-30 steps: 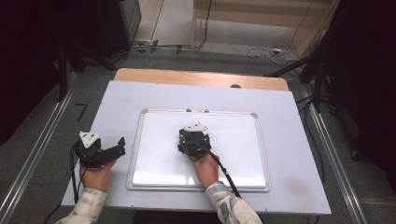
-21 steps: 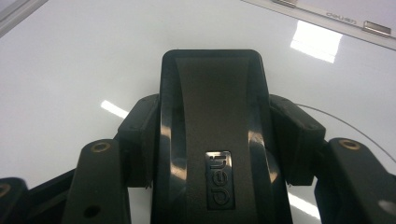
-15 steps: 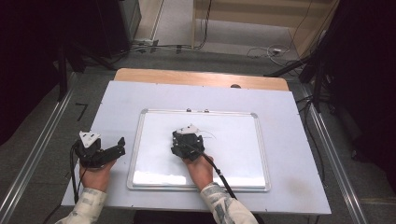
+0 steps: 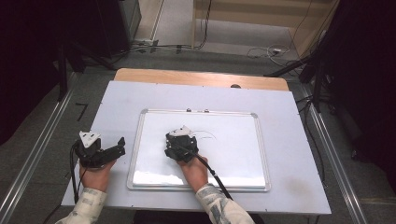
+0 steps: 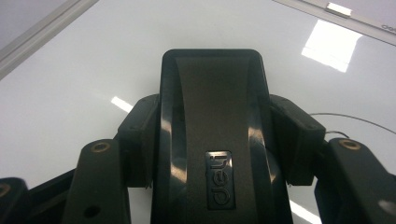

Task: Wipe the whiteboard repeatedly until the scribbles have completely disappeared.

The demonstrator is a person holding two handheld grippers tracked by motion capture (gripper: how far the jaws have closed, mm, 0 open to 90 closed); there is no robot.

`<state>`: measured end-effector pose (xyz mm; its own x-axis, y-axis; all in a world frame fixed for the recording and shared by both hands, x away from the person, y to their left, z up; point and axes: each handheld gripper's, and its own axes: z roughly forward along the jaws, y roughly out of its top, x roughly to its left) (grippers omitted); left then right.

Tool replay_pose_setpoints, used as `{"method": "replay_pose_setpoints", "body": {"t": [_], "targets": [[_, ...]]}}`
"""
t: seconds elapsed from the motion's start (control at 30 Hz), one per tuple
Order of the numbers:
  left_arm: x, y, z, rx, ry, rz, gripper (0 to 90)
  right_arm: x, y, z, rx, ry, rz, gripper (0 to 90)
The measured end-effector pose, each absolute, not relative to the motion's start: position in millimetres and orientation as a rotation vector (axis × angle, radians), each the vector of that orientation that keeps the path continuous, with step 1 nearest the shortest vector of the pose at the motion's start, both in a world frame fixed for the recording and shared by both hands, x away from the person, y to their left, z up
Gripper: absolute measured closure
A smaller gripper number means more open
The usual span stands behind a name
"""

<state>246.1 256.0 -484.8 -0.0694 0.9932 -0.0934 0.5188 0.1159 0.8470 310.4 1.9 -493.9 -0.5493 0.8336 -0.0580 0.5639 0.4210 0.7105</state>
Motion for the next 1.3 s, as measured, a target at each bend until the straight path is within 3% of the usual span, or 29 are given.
{"method": "replay_pose_setpoints", "body": {"t": [0.67, 1.3], "targets": [[243, 259, -486, 1.489, 1.692, 0.846, 2.0, 316, 1, -493, 1.168, 2.305, 0.92, 38.9], [243, 260, -487, 1.493, 1.696, 0.844, 2.1, 339, -33, -492, 1.267, 2.229, 0.887, 38.9]]}}
